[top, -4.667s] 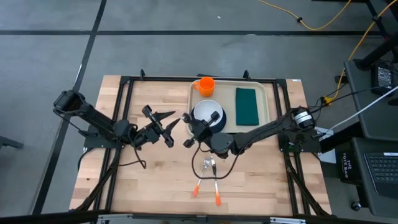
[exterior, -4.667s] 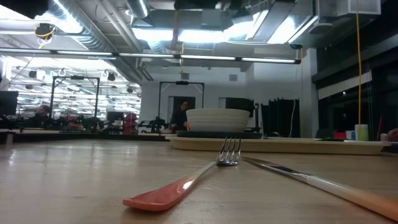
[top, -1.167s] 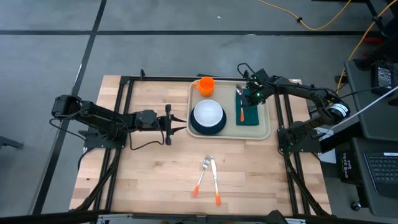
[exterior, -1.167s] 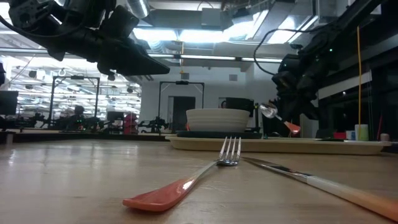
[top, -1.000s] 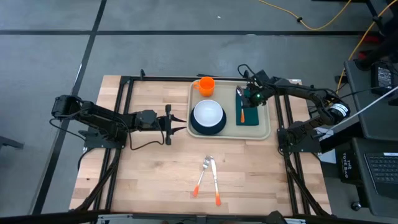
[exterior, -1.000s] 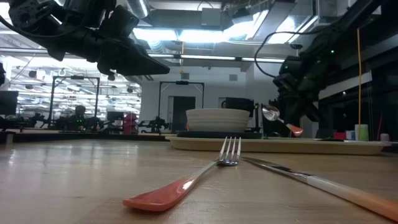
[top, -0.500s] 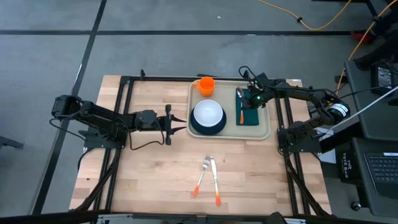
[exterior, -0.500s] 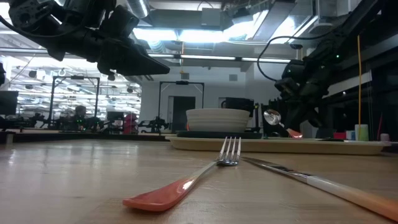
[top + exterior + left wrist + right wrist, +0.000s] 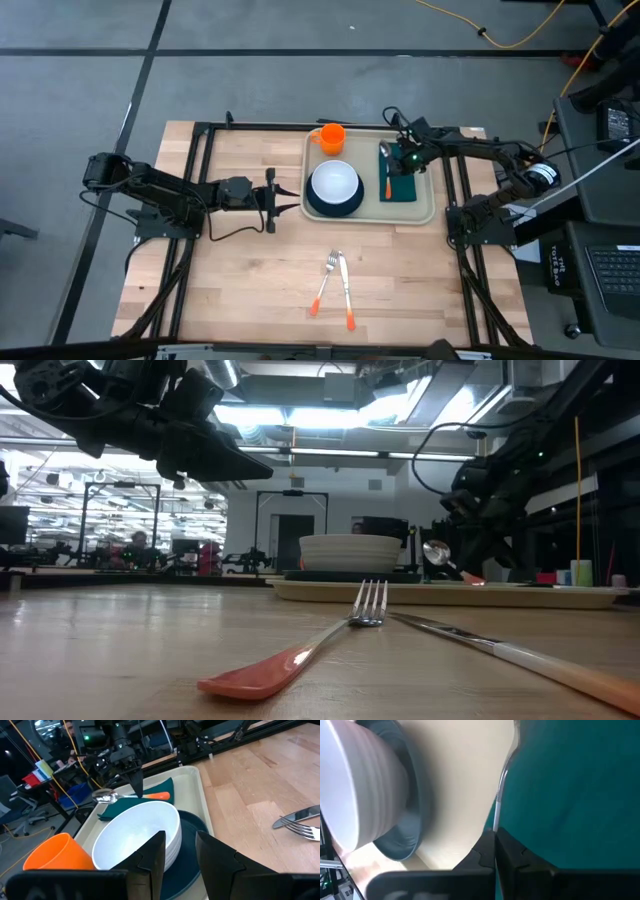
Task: Set up tray
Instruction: Put the orange spoon on the blue napkin on the serving tray
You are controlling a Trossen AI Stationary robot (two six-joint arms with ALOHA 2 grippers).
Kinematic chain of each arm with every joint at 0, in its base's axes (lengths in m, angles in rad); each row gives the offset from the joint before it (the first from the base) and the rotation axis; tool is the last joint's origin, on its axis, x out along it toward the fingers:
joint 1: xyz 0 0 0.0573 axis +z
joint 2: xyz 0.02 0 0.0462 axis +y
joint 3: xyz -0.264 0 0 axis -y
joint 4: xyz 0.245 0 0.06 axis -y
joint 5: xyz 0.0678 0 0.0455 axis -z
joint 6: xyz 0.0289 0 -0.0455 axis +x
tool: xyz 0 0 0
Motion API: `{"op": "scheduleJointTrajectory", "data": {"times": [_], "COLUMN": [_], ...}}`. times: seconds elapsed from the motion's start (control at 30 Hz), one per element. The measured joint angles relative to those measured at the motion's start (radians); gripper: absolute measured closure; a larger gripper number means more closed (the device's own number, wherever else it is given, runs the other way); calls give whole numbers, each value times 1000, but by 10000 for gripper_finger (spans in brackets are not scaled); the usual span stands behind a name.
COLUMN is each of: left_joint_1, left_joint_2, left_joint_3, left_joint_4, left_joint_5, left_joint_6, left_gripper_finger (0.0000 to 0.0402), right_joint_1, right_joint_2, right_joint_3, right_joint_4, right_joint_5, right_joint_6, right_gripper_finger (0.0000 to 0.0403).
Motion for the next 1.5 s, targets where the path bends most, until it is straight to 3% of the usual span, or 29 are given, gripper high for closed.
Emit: {"op": "scheduleJointTrajectory", "data": {"times": [0.4, 0.67, 1.03, 1.5], "left_joint_1": [0, 0, 0, 0], "left_joint_2": [0, 0, 0, 0], "left_joint_3": [0, 0, 0, 0], "left_joint_4": [0, 0, 0, 0], "left_joint_5": [0, 0, 0, 0], "left_joint_6": [0, 0, 0, 8], "left_gripper_finger": [299, 299, 299, 299], "right_joint_1": [0, 0, -4, -4], "right_joint_2": [83, 75, 8, 9], "right_joint_3": [0, 0, 0, -1], "right_joint_4": [64, 68, 58, 9], "right_joint_5": [19, -26, -18, 37], "right_joint_6": [3, 45, 177, 211], "right_gripper_finger": [403, 403, 403, 403]}}
